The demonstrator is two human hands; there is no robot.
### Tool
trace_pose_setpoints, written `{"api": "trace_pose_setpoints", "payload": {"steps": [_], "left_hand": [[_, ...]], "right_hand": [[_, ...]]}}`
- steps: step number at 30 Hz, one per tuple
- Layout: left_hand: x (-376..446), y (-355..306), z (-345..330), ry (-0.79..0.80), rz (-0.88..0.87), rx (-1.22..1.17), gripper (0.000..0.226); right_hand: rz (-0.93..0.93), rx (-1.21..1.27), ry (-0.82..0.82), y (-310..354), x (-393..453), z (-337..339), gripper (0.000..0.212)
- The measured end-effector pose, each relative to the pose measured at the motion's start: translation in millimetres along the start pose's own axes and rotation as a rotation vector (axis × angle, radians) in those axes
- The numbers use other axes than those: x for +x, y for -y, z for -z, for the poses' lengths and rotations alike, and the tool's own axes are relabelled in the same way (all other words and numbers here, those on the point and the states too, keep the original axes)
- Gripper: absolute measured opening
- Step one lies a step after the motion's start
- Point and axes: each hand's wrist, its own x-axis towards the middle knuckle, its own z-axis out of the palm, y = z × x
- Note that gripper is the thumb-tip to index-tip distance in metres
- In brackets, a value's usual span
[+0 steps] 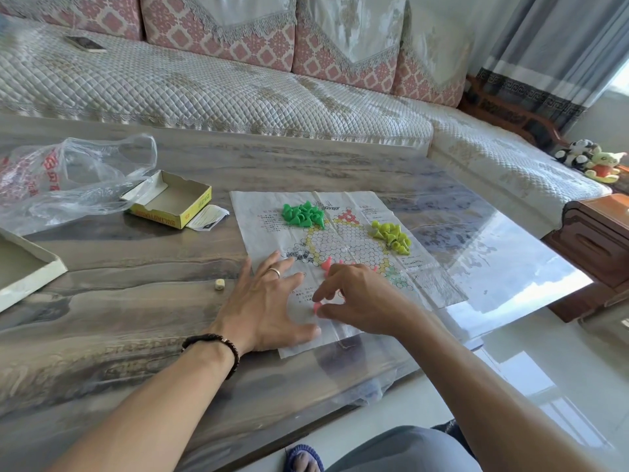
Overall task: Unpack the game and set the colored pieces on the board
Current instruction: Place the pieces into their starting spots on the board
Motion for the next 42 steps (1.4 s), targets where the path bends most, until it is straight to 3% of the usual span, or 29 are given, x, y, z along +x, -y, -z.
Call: {"api": "trace_pose_setpoints", "payload": {"steps": [4, 11, 16, 24, 28, 42], "left_hand": [[-0.2, 0.8, -1.0, 0.007, 0.005, -0.011, 0.096], [-0.8, 1.3, -1.0, 0.015, 0.006, 0.000, 0.101], [-1.4, 1.0, 0.5, 0.027, 0.005, -0.003, 0.099], [-0.7, 1.0, 0.4, 0.012, 0.006, -0.009, 0.097], [-0.7, 1.2, -0.2, 0.006, 0.005, -0.022, 0.097], [0.2, 0.9, -0.2, 0.009, 0.007, -0.025, 0.099]], "right_hand": [[-0.004, 0.014, -0.024, -0.2, 0.7, 1.3, 0.017], [-0.135, 0.212, -0.224, -19.3, 0.5, 26.6, 0.004], [-0.181, 0.116, -0.218, -27.9, -1.8, 35.5, 0.011], [-0.214, 0.029, -0.133, -30.7, 1.4, 33.3, 0.000], [-0.188, -0.042, -0.086, -30.8, 4.5, 28.2, 0.019], [-0.191, -0.135, -0.061, -35.6, 12.5, 14.1, 0.018]]}}
